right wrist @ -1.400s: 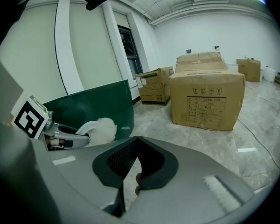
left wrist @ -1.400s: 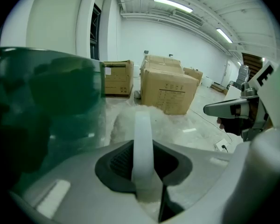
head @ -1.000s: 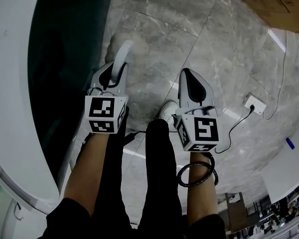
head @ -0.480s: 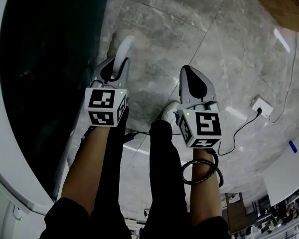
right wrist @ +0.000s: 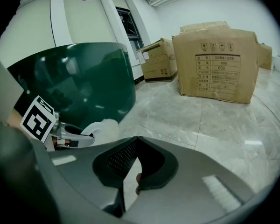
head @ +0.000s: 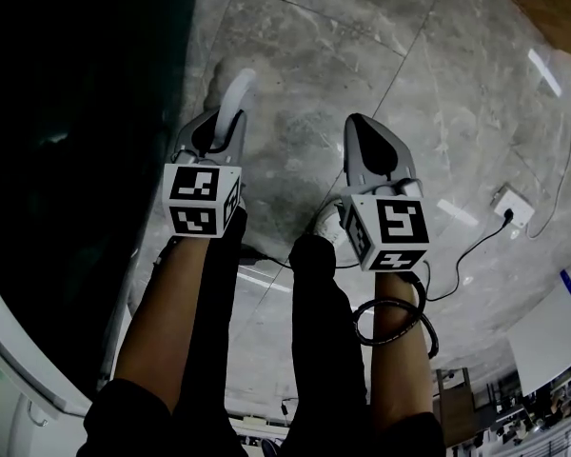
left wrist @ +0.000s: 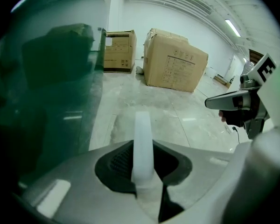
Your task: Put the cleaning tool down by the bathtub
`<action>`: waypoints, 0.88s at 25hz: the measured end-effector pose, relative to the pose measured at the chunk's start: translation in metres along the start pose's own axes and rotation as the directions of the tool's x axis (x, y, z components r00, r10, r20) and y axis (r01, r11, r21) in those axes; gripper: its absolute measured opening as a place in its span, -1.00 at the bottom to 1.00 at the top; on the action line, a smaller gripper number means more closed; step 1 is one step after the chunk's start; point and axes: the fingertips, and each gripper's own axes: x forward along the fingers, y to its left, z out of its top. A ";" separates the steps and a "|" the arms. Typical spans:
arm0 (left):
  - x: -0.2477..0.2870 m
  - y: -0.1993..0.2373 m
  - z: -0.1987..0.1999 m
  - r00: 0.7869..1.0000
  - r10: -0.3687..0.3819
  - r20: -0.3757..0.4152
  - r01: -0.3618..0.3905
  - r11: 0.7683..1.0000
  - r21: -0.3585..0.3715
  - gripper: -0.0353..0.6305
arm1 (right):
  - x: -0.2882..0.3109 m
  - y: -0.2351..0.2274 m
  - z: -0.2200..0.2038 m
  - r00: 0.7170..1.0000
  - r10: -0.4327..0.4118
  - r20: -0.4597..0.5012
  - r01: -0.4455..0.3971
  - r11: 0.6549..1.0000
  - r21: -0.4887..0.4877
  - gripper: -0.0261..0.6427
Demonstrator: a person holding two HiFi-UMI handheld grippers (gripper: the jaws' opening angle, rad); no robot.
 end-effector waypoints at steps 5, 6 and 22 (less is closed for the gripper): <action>0.016 0.011 -0.017 1.000 0.012 -0.016 -0.012 1.000 -0.003 -0.63 | 0.018 -0.007 -0.018 1.000 -0.003 -0.011 0.003 1.000 0.007 -0.86; 0.019 0.013 -0.020 1.000 0.013 -0.020 -0.013 1.000 -0.003 -0.63 | 0.021 -0.008 -0.023 1.000 -0.004 -0.018 0.004 1.000 0.007 -0.85; 0.052 0.031 -0.063 0.998 0.028 -0.057 -0.028 1.000 -0.009 -0.63 | 0.055 -0.023 -0.080 0.996 -0.011 -0.090 0.013 1.000 0.014 -0.85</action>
